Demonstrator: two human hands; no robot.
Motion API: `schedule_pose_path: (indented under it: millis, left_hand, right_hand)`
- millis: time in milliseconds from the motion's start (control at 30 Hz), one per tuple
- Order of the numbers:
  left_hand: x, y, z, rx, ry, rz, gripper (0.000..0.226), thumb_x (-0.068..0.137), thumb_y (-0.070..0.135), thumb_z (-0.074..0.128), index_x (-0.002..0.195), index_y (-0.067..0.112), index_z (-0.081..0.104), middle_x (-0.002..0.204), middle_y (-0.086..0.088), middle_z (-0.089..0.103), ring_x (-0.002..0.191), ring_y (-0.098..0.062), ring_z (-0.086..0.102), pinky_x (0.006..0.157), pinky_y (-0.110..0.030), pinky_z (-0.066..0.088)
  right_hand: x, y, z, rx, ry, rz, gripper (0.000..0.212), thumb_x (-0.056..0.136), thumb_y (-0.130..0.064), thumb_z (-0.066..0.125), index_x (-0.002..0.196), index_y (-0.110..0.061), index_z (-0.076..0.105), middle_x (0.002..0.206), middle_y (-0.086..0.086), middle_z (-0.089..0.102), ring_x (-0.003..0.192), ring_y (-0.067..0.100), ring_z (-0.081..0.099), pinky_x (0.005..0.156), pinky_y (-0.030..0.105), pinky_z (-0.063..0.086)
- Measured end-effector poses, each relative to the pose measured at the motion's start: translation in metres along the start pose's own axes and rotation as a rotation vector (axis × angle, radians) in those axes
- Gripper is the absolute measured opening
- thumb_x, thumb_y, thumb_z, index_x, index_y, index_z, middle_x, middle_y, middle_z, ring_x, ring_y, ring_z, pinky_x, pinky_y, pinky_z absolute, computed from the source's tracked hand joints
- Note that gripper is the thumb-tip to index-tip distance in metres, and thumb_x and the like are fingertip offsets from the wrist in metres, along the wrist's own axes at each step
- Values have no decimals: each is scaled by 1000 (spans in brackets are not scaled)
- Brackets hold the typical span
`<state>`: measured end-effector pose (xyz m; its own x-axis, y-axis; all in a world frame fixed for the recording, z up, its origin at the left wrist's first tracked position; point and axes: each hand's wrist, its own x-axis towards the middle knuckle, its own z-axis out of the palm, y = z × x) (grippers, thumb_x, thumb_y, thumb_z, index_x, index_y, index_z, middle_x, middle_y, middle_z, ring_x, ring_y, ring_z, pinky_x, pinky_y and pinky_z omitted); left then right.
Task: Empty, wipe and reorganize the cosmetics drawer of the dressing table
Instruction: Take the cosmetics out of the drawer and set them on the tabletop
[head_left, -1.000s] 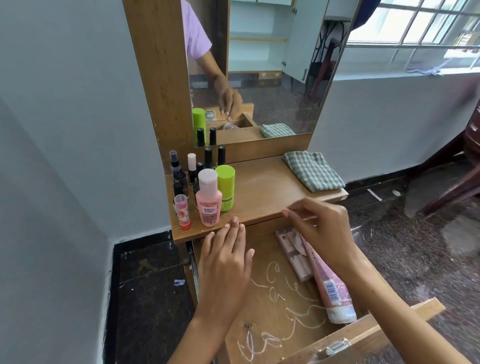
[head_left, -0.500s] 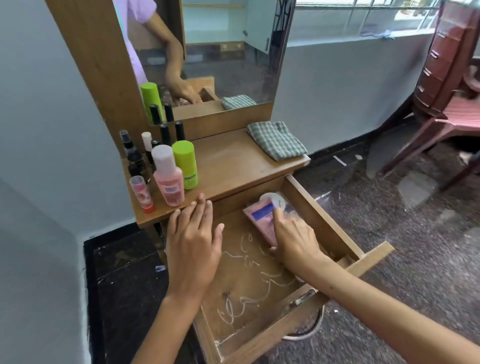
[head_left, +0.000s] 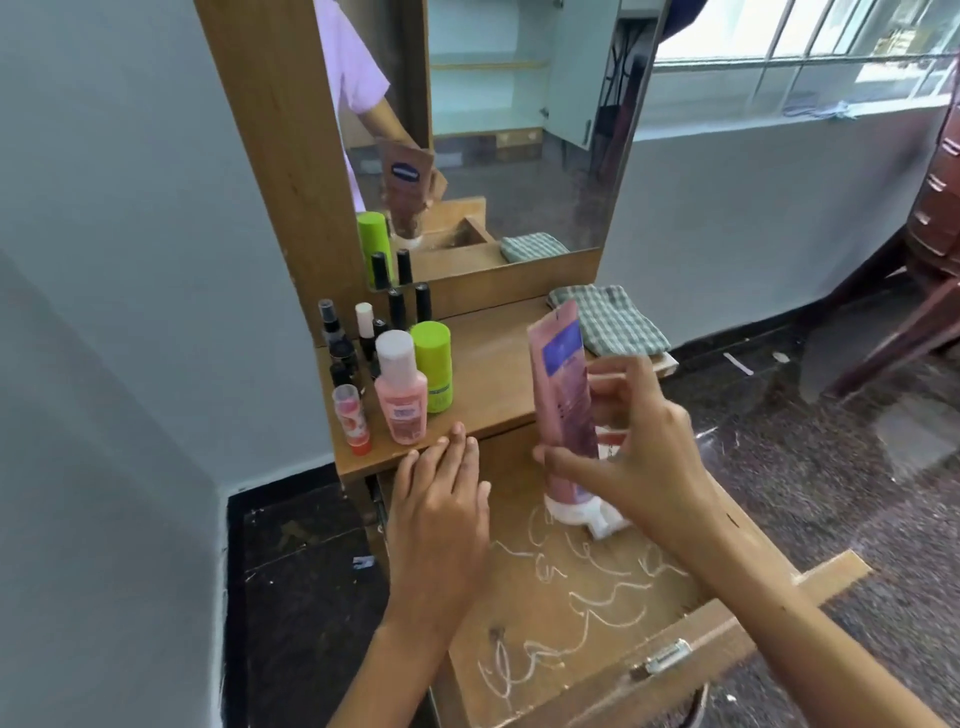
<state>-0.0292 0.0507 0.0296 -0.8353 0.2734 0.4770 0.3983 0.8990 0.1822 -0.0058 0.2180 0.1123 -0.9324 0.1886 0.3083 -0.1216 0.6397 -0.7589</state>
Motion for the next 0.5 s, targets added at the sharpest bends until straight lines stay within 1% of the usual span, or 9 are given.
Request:
schedule_pose_path:
  millis: [67, 167, 233, 300, 333, 367, 433, 467, 500]
  left_hand:
    - [0, -1, 1, -5, -7, 0, 44, 79, 19, 70, 120, 6, 61, 127, -8, 59, 115, -23, 56, 102, -37, 36]
    - [-1, -2, 1, 11, -2, 0, 41, 81, 21, 68, 119, 8, 62, 126, -7, 60, 116, -22, 55, 102, -35, 29]
    - [-1, -2, 1, 19, -7, 2, 39, 80, 23, 67, 116, 8, 64, 123, -6, 62, 116, -21, 56, 102, -36, 30]
    - [-1, -1, 1, 16, -13, -7, 44, 73, 24, 75, 113, 9, 66, 119, -5, 64, 112, -20, 58, 100, -35, 30]
    - [0, -1, 1, 16, -14, -10, 46, 72, 26, 76, 113, 9, 66, 119, -4, 65, 111, -20, 59, 100, -35, 30]
    - [-1, 0, 2, 14, -1, -6, 44, 75, 27, 73, 114, 9, 66, 120, -4, 64, 110, -20, 59, 100, -35, 29]
    - [-2, 0, 3, 5, 27, 4, 37, 85, 30, 54, 115, 10, 65, 122, -4, 63, 111, -19, 59, 101, -35, 28]
    - [-2, 1, 2, -6, 20, 3, 41, 86, 31, 44, 114, 10, 65, 123, -4, 62, 111, -19, 59, 101, -35, 29]
    - [-2, 1, 2, -20, 9, 2, 45, 85, 31, 38, 114, 10, 66, 124, -4, 62, 112, -19, 59, 101, -35, 29]
  right_hand:
    - [17, -5, 8, 128, 46, -41, 72, 56, -27, 90, 109, -24, 42, 100, -16, 59, 91, -3, 61, 66, 10, 52]
    - [44, -7, 26, 266, 66, -68, 70, 57, -26, 89, 110, -23, 43, 104, -17, 60, 99, -4, 60, 69, 16, 55]
    - [59, -8, 33, 307, 50, -78, 69, 59, -25, 88, 112, -22, 44, 105, -16, 62, 100, -4, 60, 69, 17, 55]
    - [73, -9, 37, 314, 42, -113, 71, 59, -23, 89, 115, -21, 45, 106, -14, 62, 100, -5, 59, 69, 15, 54]
    - [79, -10, 38, 316, 43, -134, 73, 59, -21, 88, 117, -20, 44, 107, -13, 62, 101, -4, 59, 69, 16, 54]
    - [85, -9, 38, 326, 37, -146, 74, 61, -17, 88, 120, -19, 43, 107, -13, 61, 101, -3, 59, 71, 19, 55]
    - [97, -3, 43, 367, -15, -152, 74, 64, -9, 85, 122, -20, 42, 108, -10, 60, 104, 2, 59, 78, 30, 58]
    - [101, 1, 46, 388, -51, -154, 73, 65, -6, 83, 123, -21, 41, 110, -6, 61, 107, 6, 58, 81, 38, 58]
    - [106, 5, 49, 408, -84, -157, 73, 66, -5, 81, 124, -22, 41, 113, -2, 61, 110, 10, 58, 84, 44, 56]
